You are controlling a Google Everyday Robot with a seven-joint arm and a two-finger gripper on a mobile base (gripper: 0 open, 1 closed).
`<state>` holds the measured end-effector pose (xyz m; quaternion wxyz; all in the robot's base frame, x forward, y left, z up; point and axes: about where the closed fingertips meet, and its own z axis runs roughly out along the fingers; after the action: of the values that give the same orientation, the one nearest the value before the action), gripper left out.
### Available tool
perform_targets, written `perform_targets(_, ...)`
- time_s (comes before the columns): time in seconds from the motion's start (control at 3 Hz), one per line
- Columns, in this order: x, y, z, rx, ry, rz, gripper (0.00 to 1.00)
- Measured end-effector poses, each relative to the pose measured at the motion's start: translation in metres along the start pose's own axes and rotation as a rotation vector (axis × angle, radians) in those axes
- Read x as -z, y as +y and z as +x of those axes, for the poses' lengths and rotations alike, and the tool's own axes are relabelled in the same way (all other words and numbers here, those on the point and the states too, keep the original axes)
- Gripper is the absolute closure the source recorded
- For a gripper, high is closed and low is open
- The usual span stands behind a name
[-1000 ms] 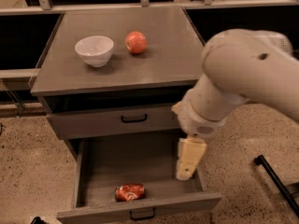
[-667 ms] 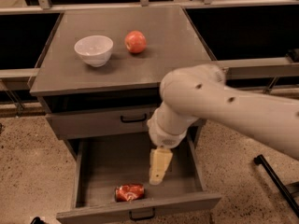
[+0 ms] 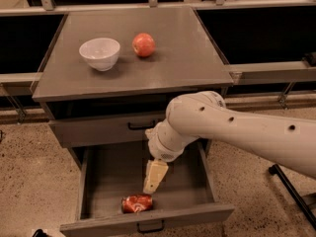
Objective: Pick coke can from middle drawer and place on counter
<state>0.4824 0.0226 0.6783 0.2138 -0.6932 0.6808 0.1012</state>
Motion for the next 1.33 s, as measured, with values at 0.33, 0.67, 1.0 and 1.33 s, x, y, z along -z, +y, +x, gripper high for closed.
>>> perform_targets(0.33, -0.04, -0.019, 0.029, -0.01, 0.021, -0.036, 0.0)
perform_targets(0.67, -0.086, -0.032, 0.058, 0.004, 0.031, -0.055, 0.0)
perform_targets(1.0, -0.132, -0.028, 0.083, 0.034, -0.002, -0.079, 0.18)
perform_targets(1.33, -0.175, -0.017, 0.091, 0.092, -0.041, -0.104, 0.27)
